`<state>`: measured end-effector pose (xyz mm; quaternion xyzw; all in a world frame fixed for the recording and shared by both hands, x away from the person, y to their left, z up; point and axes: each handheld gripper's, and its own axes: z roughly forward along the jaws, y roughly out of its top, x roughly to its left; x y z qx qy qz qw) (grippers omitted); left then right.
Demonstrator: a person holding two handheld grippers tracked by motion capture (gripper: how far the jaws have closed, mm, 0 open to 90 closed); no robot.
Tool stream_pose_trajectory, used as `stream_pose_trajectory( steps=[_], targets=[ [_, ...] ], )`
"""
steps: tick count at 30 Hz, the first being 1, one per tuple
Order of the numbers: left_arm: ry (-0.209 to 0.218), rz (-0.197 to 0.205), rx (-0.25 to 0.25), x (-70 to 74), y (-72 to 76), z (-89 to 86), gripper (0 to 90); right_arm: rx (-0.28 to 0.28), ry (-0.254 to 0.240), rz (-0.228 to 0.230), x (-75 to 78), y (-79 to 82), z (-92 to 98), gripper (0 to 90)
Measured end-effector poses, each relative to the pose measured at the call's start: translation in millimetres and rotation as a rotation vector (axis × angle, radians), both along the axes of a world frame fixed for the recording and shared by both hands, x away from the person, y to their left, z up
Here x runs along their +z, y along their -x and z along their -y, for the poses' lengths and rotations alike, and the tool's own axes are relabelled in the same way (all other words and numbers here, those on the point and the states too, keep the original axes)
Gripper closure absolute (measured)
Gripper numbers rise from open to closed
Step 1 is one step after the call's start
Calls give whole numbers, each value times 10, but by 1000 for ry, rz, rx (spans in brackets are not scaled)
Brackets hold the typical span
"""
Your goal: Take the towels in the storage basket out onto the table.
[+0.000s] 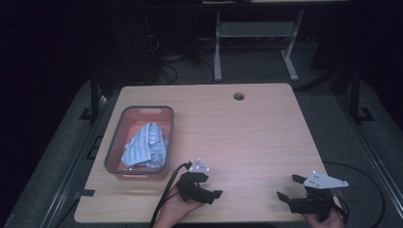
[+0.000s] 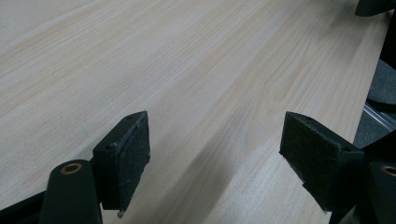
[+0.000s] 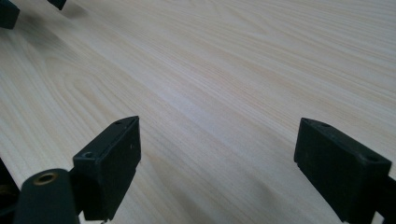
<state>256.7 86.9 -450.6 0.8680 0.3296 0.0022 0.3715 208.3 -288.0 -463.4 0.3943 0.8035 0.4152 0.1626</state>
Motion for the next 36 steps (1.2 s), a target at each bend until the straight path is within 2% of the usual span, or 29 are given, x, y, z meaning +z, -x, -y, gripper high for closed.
stream_pose_trajectory(
  steps=[3,7,14,20,22,25,29,30,32,36],
  targets=[
    [9,-9,10,-19,-2,12,242,-7,-18,-11,-19,5,9,142],
    [17,-14,14,-15,-27,4,242,-7,-19,-9,-21,-3,9,141],
    [43,-14,23,78,-94,25,242,-20,-32,-10,-23,-39,35,141],
    [27,-18,-4,129,-152,87,240,-20,-29,-13,-18,-51,45,141],
    [36,-21,-6,151,-165,115,240,-22,-28,-15,-14,-50,37,141],
    [12,-14,-35,208,-209,149,237,-12,-22,-17,-14,-51,13,141],
    [13,-23,-34,293,-264,159,236,-8,-14,-4,2,-33,-2,141],
    [9,-24,-50,315,-286,145,226,-7,-14,-2,0,-28,1,142],
    [15,-23,-39,355,-313,133,222,-13,-19,-8,-4,-14,6,141],
    [-3,-18,-42,430,-357,108,221,-16,-15,0,-3,-4,11,141]
  ],
)
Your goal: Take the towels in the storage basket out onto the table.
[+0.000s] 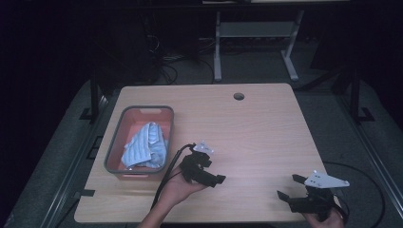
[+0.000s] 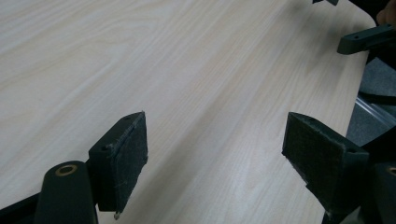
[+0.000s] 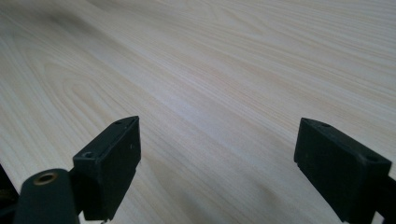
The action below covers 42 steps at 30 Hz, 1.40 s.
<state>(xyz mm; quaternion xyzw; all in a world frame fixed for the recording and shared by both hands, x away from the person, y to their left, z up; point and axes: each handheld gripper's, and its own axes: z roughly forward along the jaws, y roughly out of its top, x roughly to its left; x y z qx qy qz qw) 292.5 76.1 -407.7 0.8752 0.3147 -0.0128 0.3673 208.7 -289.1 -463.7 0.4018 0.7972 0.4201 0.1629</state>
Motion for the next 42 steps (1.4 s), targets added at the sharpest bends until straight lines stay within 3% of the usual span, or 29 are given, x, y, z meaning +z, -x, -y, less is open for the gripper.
stream_pose_trajectory(
  steps=[15,25,42],
  targets=[
    [-70,14,-17,292,-237,-155,230,1,6,-2,4,4,-8,141],
    [-77,16,-21,472,-390,-288,230,9,12,7,-4,-3,4,142],
    [-112,21,78,620,-596,-643,232,-14,1,0,14,-3,58,142]
  ],
)
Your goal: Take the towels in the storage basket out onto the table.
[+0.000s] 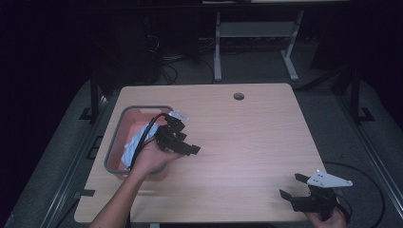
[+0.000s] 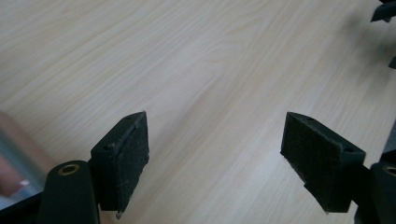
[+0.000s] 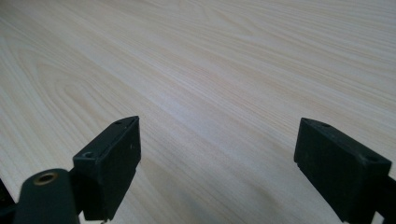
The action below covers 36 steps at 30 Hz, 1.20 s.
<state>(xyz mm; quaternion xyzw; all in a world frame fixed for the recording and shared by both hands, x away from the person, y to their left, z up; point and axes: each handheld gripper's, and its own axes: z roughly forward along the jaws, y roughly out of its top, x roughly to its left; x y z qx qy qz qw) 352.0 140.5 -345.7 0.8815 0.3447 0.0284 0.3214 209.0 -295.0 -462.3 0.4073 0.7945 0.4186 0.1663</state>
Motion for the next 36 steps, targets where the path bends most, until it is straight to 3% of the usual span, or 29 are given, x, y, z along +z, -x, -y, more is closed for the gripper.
stream_pose_trajectory(
  steps=[10,12,21,36],
  targets=[
    [4,-2,73,81,-103,-249,231,4,6,-2,1,0,-17,142],
    [21,-4,93,97,-122,-310,232,5,8,6,1,-4,-8,142],
    [6,0,187,135,-179,-618,232,8,8,2,3,-7,-12,141],
    [-41,-28,319,9,-261,-1048,234,18,10,-2,-14,-27,-16,142]
  ],
)
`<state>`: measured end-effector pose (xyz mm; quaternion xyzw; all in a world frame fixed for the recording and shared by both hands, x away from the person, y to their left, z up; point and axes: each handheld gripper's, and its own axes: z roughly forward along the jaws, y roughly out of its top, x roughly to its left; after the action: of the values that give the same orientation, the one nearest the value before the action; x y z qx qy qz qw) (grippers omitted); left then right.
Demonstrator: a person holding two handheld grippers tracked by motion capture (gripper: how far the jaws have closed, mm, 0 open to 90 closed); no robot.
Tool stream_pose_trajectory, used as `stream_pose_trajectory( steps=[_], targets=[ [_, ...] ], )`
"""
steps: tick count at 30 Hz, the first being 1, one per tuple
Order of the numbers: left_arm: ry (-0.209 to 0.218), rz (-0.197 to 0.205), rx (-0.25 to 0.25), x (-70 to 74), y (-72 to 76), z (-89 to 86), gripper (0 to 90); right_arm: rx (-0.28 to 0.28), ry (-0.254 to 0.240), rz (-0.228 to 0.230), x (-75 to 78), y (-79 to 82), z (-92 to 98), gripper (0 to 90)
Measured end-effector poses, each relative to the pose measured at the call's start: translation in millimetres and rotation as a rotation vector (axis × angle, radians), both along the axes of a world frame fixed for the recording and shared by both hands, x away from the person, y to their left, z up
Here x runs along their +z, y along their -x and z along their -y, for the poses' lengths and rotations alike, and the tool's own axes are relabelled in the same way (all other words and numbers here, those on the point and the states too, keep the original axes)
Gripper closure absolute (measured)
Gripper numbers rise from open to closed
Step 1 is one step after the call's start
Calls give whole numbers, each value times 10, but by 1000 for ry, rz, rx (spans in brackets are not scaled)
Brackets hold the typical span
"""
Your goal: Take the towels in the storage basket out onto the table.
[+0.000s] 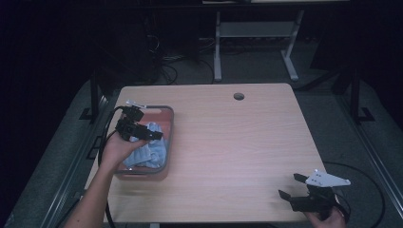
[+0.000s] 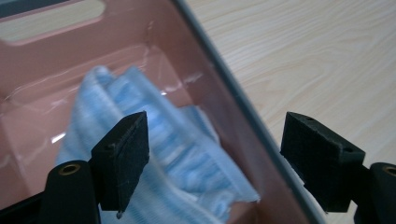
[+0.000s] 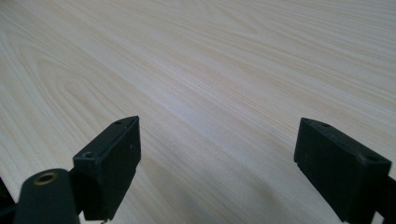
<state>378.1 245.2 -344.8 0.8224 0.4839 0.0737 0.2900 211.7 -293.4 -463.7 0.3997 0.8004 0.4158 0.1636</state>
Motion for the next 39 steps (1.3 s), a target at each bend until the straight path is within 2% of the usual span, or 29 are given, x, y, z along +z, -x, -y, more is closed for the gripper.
stream_pose_trajectory(
  steps=[6,11,13,18,23,25,26,29,31,36,39],
  targets=[
    [-19,-27,56,-88,-20,-125,232,2,-1,1,2,4,-8,142],
    [-55,-36,95,-189,-50,-186,237,8,-3,3,1,-8,-23,142],
    [-84,-52,102,-242,-68,-190,237,9,-4,3,4,-14,-39,142],
    [-101,-99,124,-357,-107,-175,238,20,5,8,3,-9,-50,142],
    [-149,-161,114,-455,-155,-112,239,12,-2,16,10,-7,-26,142],
    [-174,-168,104,-478,-176,-95,239,12,-2,15,17,2,-35,143],
    [-173,-178,112,-490,-177,-77,240,12,0,22,24,8,-41,145],
    [-228,-194,108,-534,-193,-48,261,18,-3,33,38,8,-56,145],
    [-279,-212,102,-584,-204,-24,280,19,-5,30,32,5,-62,145],
    [-331,-221,77,-626,-211,50,288,12,-5,29,38,16,-54,145],
    [-355,-213,82,-648,-211,62,353,9,-16,27,35,14,-48,146]
  ],
)
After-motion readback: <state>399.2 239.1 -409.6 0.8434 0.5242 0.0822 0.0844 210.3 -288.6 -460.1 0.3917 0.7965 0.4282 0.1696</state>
